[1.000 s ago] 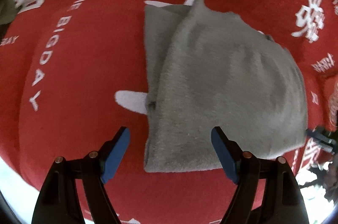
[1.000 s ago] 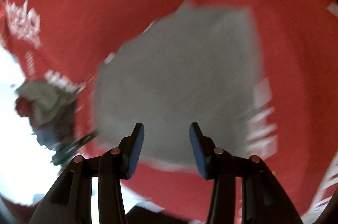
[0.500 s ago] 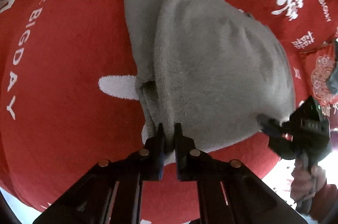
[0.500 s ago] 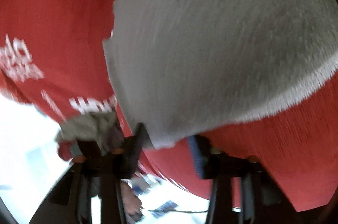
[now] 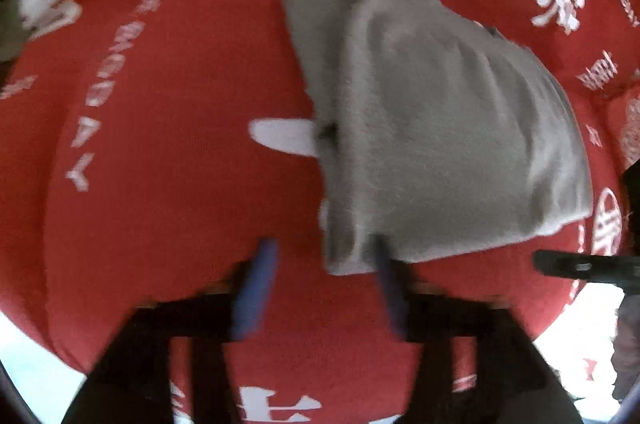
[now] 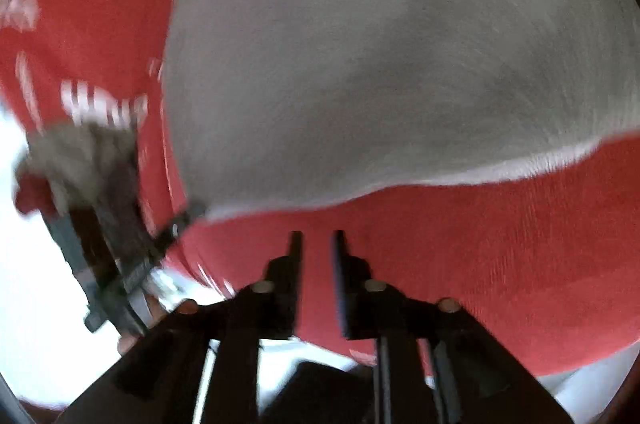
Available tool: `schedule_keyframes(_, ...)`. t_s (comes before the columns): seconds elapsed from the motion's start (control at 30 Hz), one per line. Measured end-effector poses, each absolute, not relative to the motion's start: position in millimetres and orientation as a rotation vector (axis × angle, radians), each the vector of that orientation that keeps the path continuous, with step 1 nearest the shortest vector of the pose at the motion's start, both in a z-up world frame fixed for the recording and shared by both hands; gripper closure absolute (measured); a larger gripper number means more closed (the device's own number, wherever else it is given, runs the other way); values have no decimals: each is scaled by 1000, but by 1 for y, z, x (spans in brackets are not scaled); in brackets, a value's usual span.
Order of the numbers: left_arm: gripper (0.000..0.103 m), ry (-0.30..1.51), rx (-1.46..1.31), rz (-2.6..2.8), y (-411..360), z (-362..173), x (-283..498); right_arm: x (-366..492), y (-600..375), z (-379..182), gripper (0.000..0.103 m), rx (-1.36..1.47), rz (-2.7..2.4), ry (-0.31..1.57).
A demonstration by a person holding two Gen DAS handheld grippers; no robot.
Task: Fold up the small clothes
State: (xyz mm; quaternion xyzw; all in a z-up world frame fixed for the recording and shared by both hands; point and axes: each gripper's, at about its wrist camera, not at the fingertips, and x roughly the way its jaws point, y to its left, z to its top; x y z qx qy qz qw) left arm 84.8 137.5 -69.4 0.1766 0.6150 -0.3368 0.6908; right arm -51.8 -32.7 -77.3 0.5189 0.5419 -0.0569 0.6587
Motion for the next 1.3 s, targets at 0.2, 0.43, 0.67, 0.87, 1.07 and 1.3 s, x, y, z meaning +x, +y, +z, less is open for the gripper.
schedule_keyframes(0.2, 37, 1367, 361, -680, 147, -64, 89, 55, -50, -34, 80, 906, -13, 1149)
schedule_keyframes(0.43, 37, 1358, 300, -632, 161, -72, 97, 166, -70, -69, 87, 804, -122, 1158)
schedule_keyframes(0.67, 37, 1306, 347, -613, 151, -63, 84, 181, -55, -80, 79, 850, 43, 1194)
schedule_keyframes(0.87, 37, 1339, 369, -638, 130, -46, 74, 101, -72, -48, 62, 816, -37, 1220)
schedule_keyframes(1.07, 37, 1339, 449, -635, 107, -30, 54, -31, -127, -36, 62, 887, -335, 1282)
schedule_keyframes(1.3, 37, 1336, 515, -634, 92, 11, 27, -148, -139, -3, 55, 994, -506, 1326)
